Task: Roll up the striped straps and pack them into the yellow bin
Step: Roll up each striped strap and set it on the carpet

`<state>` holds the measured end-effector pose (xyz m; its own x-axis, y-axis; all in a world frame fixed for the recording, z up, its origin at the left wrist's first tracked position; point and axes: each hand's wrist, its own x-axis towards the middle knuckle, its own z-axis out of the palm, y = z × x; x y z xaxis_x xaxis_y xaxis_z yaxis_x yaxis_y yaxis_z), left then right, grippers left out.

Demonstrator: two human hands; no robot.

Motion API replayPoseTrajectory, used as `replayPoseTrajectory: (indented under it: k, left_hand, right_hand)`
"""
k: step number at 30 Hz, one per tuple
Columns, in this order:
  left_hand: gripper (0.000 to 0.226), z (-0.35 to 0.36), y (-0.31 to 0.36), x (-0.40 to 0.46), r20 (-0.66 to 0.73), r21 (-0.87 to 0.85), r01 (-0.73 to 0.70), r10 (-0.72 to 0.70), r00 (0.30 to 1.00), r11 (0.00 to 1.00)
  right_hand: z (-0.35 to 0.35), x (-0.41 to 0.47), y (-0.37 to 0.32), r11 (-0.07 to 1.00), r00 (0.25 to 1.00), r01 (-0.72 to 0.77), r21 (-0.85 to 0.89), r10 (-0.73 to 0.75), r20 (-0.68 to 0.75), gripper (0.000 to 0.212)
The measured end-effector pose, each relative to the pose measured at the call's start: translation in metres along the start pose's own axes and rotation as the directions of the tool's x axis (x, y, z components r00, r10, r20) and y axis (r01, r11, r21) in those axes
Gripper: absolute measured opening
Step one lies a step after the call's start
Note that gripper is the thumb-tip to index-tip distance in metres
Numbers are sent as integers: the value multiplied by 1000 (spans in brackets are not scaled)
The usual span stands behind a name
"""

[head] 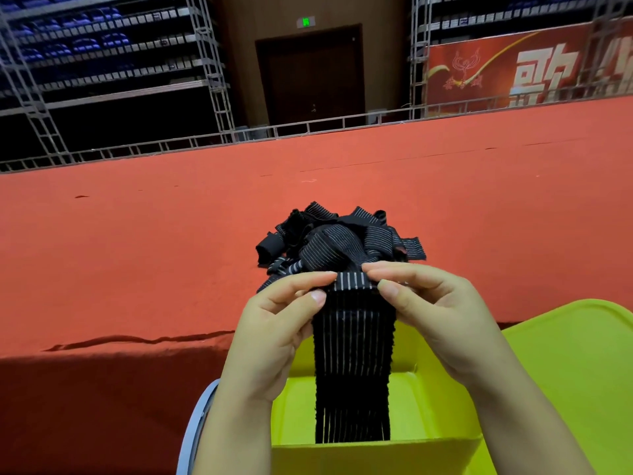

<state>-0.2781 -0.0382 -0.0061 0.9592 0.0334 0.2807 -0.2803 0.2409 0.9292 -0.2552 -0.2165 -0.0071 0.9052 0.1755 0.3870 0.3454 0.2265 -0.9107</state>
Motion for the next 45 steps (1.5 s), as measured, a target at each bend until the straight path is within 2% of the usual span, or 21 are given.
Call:
replayPoseTrajectory:
  k: [4,7,13,18,22,25,27,29,34,37,41,45]
  left_hand:
    - [36,-1,-4,2,-36,3,-11,11,999,1000]
    - [45,-2,-4,2,-10,-24,7,-7,1000,1000]
    - [27,-1,-4,-1,4,72,23,-24,1000,997]
    - [18,3,-4,-2,-27,126,-26,29,999,992]
    - [24,7,-3,-2,-37,166,-45,52,998,985]
    - [32,9,-2,-3,-35,148,-38,44,998,988]
    - [24,9,-2,-3,-3,142,-26,26,1000,989]
    - [11,8,-2,-2,32,152,7,-13,999,988]
    - [14,8,-2,-1,-15,165,19,-17,1000,986]
    - [4,9,-3,-1,-28,144,3,1,1000,990]
    - [16,6,-4,-2,-19,153,-17,20,1000,988]
    - [38,6,-5,-3,-3,108,-32,33,999,994]
  right_hand:
    - [0,0,2,999,998,-34,-1,34,-54,31]
    - [-1,-1,3,999,995,-35,-19,33,-91,30]
    - [0,-2,4,999,994,51,-2,-50,-98,29]
    - [-1,-3,4,999,997,35,-25,-36,-72,33]
    - [-1,-5,2,981,998,60,-187,-58,19,29]
    - [-1,-5,1,964,994,104,-244,-108,-4,26]
    - [-1,-3,1,955,989,138,-264,-149,-20,30]
    - [-1,-2,1,950,983,170,-261,-184,-29,33]
    - [0,-3,0,960,985,163,-229,-172,-22,31]
    - [-1,-3,2,966,990,136,-219,-141,-8,32]
    - [-3,-4,0,984,998,63,-169,-60,22,23]
    - [-3,-3,2,989,999,50,-141,-52,-13,33]
